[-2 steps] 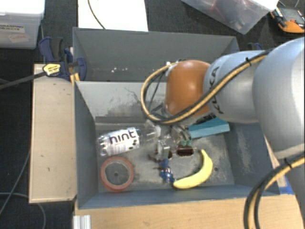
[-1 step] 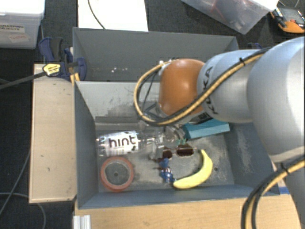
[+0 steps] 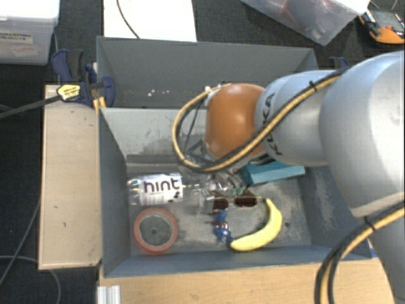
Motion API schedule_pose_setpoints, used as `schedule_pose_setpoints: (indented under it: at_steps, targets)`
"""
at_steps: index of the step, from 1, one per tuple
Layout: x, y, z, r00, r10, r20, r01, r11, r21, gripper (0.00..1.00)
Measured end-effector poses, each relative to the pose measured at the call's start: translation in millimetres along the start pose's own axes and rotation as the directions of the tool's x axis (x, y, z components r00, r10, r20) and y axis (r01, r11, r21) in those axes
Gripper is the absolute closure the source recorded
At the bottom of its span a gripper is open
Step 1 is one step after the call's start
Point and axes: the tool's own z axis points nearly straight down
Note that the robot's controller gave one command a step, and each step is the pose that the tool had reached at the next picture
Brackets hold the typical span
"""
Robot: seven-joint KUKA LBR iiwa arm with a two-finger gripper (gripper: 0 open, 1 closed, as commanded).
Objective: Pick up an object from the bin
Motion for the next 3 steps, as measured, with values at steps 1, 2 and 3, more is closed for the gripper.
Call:
schedule_pose_setpoints:
  at_steps: [1, 2, 3]
  targets:
    - [-5.5, 3.8, -57.3, 0.997, 0.072, 0.012, -0.072, 0.997, -0.004, 0.0]
    - [-4.5, -19.1, -87.5, 0.999, 0.044, 0.001, -0.044, 0.999, -0.001, 0.0]
    - [-9.6, -3.1, 0.9, 0.995, 0.098, 0.004, -0.098, 0.995, -0.006, 0.0]
